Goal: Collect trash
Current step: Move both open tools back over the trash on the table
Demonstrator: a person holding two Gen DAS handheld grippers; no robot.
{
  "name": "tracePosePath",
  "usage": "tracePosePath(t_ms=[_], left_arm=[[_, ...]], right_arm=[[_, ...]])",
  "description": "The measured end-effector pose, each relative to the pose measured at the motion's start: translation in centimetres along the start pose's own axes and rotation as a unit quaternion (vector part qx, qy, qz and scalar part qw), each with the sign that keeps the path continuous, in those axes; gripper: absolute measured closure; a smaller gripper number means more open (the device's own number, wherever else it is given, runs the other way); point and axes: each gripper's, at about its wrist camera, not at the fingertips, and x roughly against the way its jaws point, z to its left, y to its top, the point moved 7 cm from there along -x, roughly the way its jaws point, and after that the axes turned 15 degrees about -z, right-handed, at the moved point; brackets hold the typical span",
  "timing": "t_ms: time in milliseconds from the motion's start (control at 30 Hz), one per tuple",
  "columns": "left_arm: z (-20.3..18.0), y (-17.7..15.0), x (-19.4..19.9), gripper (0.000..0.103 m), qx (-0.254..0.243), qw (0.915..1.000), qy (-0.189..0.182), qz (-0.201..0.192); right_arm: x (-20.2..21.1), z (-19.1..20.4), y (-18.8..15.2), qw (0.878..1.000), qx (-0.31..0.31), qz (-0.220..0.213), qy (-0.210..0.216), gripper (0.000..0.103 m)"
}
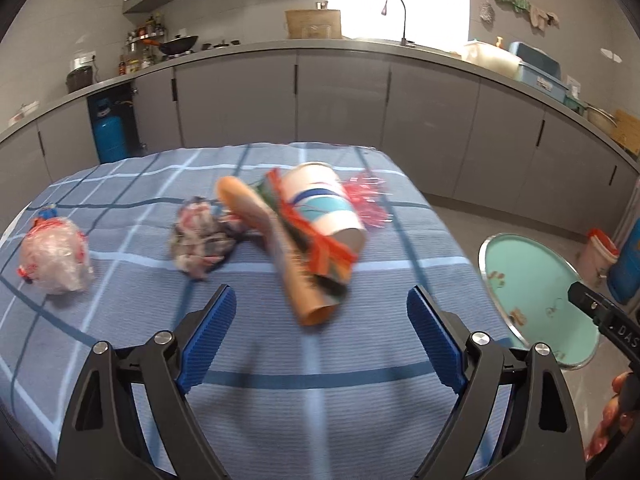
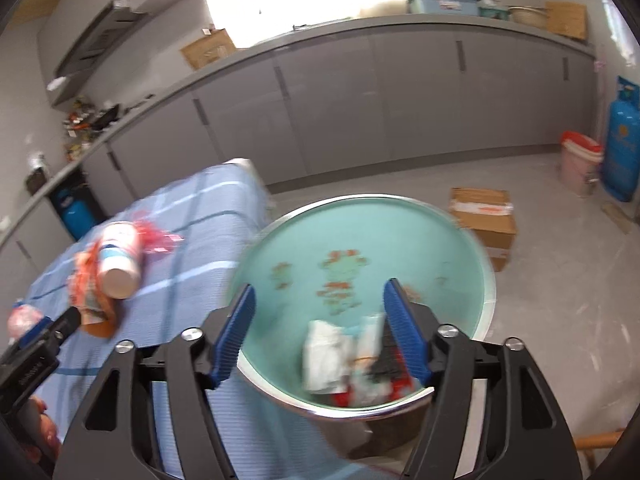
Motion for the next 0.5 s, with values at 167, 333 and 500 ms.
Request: tracePosePath(t_ms=[167, 333, 500], left_arm=[[5.0, 0.1, 0.8, 0.016, 0.010, 0.9994, 0.034, -0.004], [10.0, -0.2, 1.7, 0.016, 0.024, 0.9973, 0.069, -0.009], [14.6, -0.4, 2.5, 0.015, 0.030, 0.9937, 0.106, -0.015]], right_arm=[[0.0, 4.7, -0.7, 0.998, 0.039, 0.006, 0.041, 0.029], [0.1, 9.5, -1.9, 0.993, 0.079, 0.014, 0.084, 0.021], [-0.1, 14.2, -2.9, 0.986, 0.117, 0.013, 0.115, 0.017]])
